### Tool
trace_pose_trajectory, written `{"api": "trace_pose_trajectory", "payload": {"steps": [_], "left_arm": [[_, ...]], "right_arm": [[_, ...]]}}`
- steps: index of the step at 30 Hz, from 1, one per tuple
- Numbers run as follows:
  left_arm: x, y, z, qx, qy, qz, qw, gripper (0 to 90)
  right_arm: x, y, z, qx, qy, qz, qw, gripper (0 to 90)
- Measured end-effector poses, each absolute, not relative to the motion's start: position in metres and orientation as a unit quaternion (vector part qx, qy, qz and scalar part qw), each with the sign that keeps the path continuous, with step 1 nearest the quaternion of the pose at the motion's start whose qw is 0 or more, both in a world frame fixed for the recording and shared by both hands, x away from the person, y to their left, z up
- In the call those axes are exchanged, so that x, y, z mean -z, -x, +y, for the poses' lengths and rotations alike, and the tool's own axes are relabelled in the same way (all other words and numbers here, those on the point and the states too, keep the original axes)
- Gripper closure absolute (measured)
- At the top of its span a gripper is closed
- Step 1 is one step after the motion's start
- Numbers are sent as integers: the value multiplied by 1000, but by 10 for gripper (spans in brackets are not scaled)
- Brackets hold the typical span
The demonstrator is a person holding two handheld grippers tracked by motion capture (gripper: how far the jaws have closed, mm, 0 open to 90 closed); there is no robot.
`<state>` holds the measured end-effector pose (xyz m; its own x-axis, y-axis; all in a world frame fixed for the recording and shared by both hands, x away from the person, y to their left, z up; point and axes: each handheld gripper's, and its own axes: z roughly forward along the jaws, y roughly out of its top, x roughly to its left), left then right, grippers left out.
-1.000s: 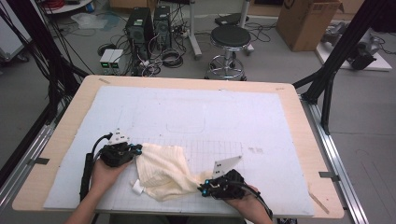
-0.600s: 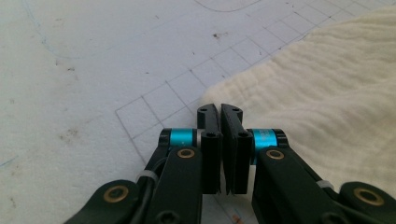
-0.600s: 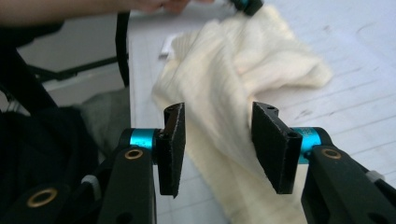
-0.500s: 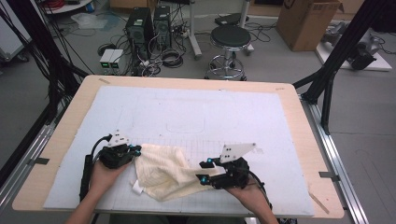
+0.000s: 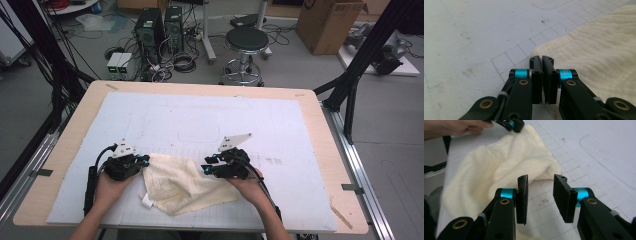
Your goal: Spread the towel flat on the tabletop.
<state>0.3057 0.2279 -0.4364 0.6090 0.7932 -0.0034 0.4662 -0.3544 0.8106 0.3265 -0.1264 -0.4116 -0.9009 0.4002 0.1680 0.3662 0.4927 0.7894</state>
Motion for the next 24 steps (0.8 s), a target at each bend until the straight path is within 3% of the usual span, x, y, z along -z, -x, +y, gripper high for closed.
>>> {"api": "trace_pose_trajectory", "payload": {"steps": [12, 14, 18, 20, 24], "left_arm": [[434, -305, 233, -205, -792, 397, 416, 860], [434, -304, 233, -206, -792, 396, 417, 860], [433, -304, 233, -205, -791, 395, 420, 860], [433, -303, 232, -205, -790, 395, 422, 860], [433, -303, 232, -203, -792, 392, 422, 860]], "right_arm": [[439, -345, -81, -387, -224, 894, -9, 657], [439, -344, -76, -385, -219, 896, -10, 685], [438, -342, -72, -372, -215, 903, 23, 830], [438, -344, -74, -374, -215, 902, 13, 897], [436, -344, -79, -369, -222, 902, 15, 899]]}}
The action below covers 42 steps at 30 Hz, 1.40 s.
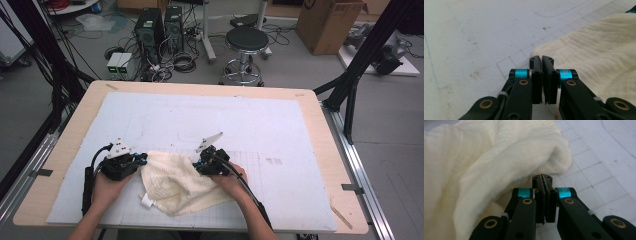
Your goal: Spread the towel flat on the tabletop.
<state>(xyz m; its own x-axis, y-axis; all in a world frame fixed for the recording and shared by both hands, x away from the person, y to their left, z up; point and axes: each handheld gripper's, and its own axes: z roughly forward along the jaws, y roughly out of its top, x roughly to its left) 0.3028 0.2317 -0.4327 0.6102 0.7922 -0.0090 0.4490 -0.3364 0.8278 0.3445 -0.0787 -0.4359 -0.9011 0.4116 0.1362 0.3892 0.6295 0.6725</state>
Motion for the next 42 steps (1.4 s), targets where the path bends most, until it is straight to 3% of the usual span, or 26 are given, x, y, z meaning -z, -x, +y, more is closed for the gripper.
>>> {"api": "trace_pose_trajectory", "payload": {"steps": [4, 9, 25, 30, 39, 42], "left_arm": [[433, -303, 231, -204, -791, 391, 423, 860], [432, -303, 232, -204, -789, 395, 424, 860], [435, -288, 237, -195, -809, 388, 396, 859], [435, -282, 250, -192, -802, 403, 398, 859], [437, -282, 253, -195, -800, 406, 396, 859], [437, -282, 253, -196, -798, 408, 398, 859]], "right_arm": [[431, -347, -91, -384, -238, 892, 19, 900], [424, -341, -98, -424, -230, 876, -10, 897], [431, -270, -79, -385, -144, 911, -27, 857], [432, -266, -77, -383, -130, 914, -37, 831], [429, -286, -84, -402, -193, 895, -5, 702], [435, -292, -82, -390, -206, 898, -13, 706]]}}
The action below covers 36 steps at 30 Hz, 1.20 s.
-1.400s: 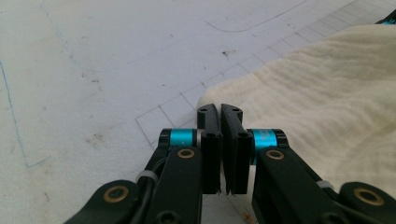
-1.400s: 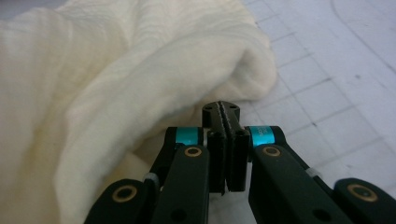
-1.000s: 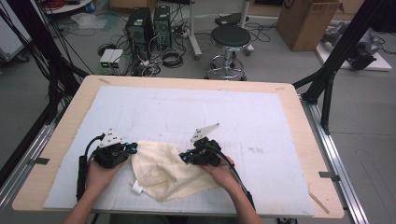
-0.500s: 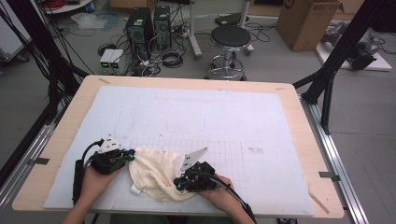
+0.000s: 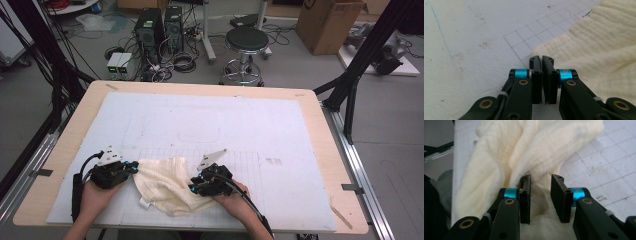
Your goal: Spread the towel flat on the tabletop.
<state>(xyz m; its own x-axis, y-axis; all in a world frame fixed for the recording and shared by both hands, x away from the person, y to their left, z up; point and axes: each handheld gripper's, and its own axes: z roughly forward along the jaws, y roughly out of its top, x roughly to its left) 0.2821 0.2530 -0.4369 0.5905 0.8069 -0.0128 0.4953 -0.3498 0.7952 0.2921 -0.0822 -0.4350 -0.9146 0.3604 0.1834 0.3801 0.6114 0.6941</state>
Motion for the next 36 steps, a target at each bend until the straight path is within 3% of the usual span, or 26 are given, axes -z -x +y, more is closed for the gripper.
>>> {"api": "trace_pose_trajectory", "payload": {"steps": [4, 5, 13, 24, 27, 32, 36], "left_arm": [[437, -283, 251, -192, -798, 406, 403, 859], [436, -283, 250, -193, -799, 403, 402, 859], [431, -288, 235, -189, -797, 395, 416, 860], [425, -302, 198, -175, -801, 373, 434, 860], [428, -302, 197, -172, -807, 371, 426, 860], [434, -297, 202, -171, -820, 368, 404, 859], [435, -295, 204, -175, -825, 364, 396, 859]], "right_arm": [[436, -297, -86, 386, 213, -897, 29, 888], [436, -299, -88, 389, 211, -896, 41, 892], [422, -297, -117, 390, 233, -891, 6, 897], [396, -287, -189, 410, 301, -856, -90, 897], [406, -282, -191, 412, 295, -858, -78, 895], [426, -272, -173, 386, 257, -886, -13, 888], [420, -273, -169, 396, 254, -882, -17, 789]]}}
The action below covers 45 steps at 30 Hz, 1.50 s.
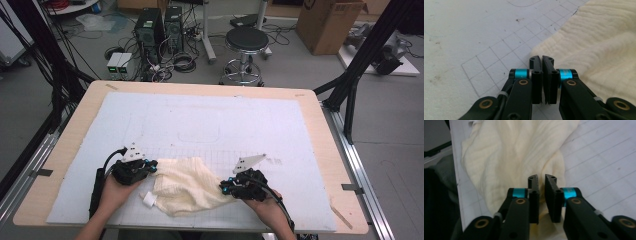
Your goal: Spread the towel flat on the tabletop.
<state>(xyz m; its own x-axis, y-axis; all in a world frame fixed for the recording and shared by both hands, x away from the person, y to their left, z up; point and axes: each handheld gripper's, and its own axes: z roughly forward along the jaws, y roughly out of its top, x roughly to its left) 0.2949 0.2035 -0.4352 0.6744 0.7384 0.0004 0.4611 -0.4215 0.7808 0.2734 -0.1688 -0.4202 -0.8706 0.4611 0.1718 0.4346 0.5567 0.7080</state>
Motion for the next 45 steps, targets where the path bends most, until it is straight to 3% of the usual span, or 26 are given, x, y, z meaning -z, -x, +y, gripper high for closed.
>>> {"api": "trace_pose_trajectory", "payload": {"steps": [2, 12, 21, 23, 27, 29, 45], "left_arm": [[435, -295, 204, -176, -825, 363, 396, 859], [436, -295, 206, -176, -824, 363, 398, 859], [435, -295, 208, -177, -822, 364, 401, 859], [434, -294, 209, -176, -822, 363, 401, 859], [434, -294, 210, -175, -822, 364, 400, 859], [435, -294, 210, -175, -820, 366, 403, 859], [434, -296, 208, -172, -808, 374, 422, 859]], "right_arm": [[414, -279, -170, -409, -260, 874, 19, 743], [411, -319, -160, -412, -291, 862, 49, 718], [432, -326, -138, -381, -282, 881, -7, 619], [436, -324, -132, -370, -277, 887, 1, 644], [436, -320, -129, -366, -263, 893, 20, 839], [435, -318, -128, -364, -256, 895, 25, 873], [406, -314, -179, -391, -326, 848, 145, 875]]}}
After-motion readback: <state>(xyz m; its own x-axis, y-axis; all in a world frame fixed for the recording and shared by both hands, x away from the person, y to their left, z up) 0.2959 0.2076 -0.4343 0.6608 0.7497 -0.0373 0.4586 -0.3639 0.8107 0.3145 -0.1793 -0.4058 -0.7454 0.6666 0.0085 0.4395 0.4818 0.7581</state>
